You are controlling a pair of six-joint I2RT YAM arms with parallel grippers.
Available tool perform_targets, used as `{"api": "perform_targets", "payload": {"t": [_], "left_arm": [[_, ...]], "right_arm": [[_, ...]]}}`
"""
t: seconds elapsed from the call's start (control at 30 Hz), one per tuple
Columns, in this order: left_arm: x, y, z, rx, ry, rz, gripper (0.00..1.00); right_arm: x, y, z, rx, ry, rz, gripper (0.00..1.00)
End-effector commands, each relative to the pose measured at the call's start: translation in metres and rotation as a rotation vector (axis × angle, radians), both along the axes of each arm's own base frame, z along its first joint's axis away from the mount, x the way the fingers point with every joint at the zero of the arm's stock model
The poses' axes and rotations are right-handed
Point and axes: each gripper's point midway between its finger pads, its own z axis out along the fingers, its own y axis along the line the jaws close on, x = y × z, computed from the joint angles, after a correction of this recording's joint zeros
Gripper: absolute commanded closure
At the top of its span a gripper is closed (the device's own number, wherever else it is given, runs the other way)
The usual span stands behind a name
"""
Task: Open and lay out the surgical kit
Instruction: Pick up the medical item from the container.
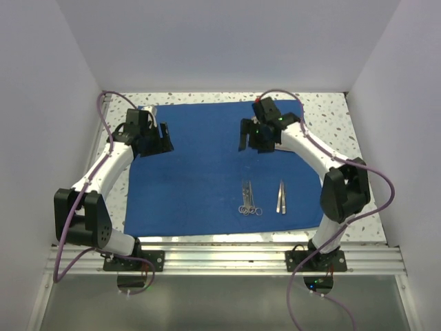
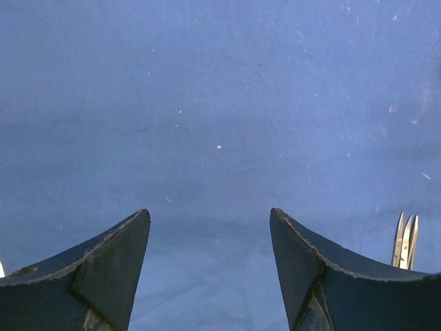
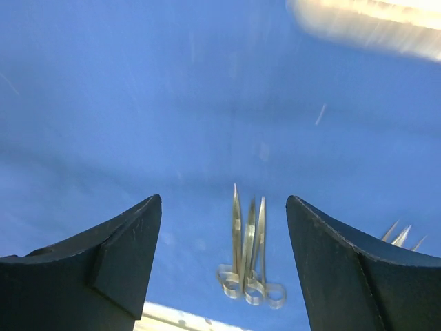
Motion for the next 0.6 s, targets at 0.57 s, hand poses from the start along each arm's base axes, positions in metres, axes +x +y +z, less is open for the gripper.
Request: {"api": "perform_targets", "payload": {"t": [0.57], "left_arm": [[0.012,0.006,0.028,0.008,-0.074,0.036,0.26]], "right_arm": [[0.116,-0.168,-0.040,-0.318,0.106,-0.335,0.52]]}}
